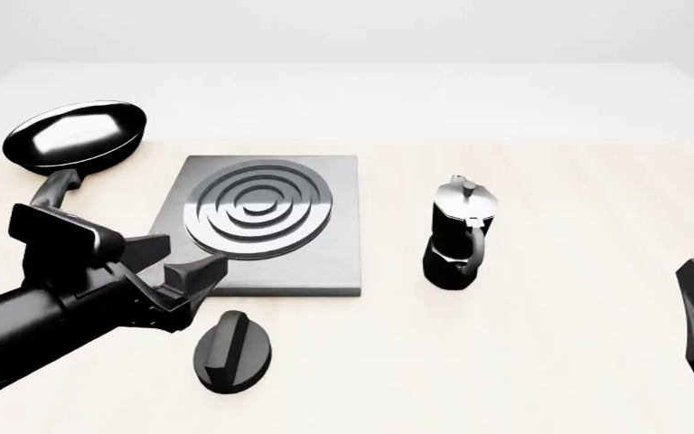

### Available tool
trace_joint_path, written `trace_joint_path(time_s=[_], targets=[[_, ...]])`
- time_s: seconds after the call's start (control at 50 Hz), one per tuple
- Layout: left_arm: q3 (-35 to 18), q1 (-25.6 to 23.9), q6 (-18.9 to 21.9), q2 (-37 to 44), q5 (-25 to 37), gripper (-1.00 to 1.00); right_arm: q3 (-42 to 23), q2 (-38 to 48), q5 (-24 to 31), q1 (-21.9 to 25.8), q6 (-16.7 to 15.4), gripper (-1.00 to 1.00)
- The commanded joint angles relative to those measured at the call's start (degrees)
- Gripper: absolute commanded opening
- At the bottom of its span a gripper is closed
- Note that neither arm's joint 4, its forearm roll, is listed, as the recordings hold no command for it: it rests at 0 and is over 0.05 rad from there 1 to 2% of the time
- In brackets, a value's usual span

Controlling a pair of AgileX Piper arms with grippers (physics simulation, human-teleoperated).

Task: Turn on the stove.

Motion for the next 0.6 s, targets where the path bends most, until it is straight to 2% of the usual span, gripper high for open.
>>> trace_joint_path(time_s=[0.02,0.46,0.5,0.6], targets=[[0.0,-2.4,-4.3,4.1,-2.3,1.00,0.0,0.0,-0.1,0.2,0.4,1.00],[-0.9,-3.3,-7.3,10.3,-5.2,1.00,0.0,0.0,-0.4,0.6,2.2,1.00],[-0.1,-2.6,-7.6,13.6,-7.6,1.00,0.0,0.0,-0.6,0.7,2.4,1.00],[0.0,-2.7,-8.6,16.1,-9.0,1.00,0.0,0.0,-0.6,0.7,2.5,1.00]])
